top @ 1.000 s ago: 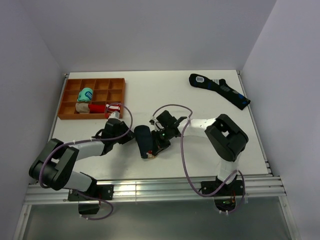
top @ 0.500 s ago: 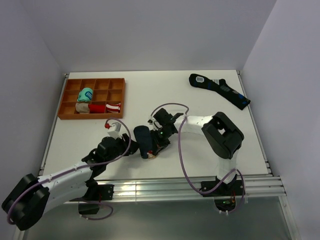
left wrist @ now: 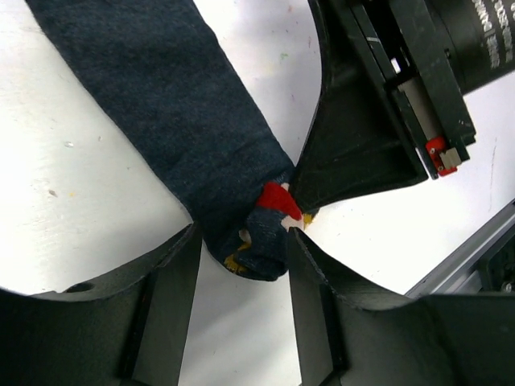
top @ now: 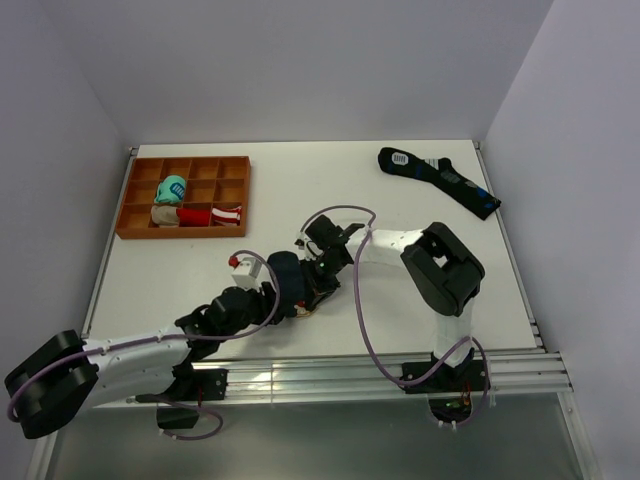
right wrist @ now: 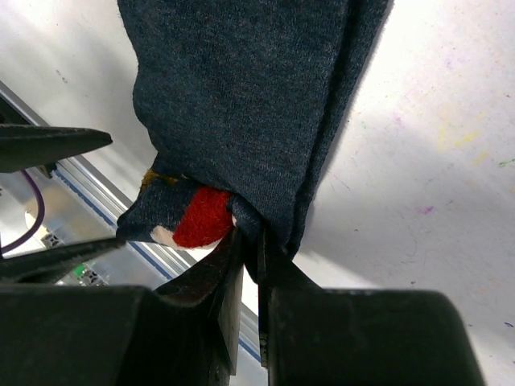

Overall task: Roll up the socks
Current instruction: Roll the sock at the center of the board.

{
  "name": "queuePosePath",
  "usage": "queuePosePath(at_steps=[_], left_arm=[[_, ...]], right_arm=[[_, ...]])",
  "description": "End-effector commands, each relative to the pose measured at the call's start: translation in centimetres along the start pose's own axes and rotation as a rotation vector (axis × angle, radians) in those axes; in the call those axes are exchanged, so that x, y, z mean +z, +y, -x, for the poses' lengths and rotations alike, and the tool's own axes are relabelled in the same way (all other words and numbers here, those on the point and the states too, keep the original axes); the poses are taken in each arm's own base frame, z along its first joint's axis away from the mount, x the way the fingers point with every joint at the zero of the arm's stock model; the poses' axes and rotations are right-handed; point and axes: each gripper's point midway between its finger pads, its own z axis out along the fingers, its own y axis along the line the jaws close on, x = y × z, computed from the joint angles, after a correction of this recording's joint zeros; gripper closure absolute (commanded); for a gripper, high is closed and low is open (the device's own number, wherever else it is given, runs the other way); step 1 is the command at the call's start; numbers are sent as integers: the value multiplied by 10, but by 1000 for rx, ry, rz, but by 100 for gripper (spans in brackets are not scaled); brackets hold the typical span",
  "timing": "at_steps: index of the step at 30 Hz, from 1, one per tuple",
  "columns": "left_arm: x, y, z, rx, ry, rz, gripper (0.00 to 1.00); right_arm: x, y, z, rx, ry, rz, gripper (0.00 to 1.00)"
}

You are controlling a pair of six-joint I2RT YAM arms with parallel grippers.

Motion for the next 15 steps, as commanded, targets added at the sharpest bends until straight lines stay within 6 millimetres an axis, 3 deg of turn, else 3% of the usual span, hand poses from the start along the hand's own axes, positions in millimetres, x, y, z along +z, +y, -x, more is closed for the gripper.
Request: queuePosePath(at_steps=[1,15], left_arm=[[4,-19,21,32,-76,-33,47],[14,-31,6,85,-6,-52,51]], right_arm=[[5,-32,-10,10,42,-135,93],[7,-34,-11,11,48,-139,93]])
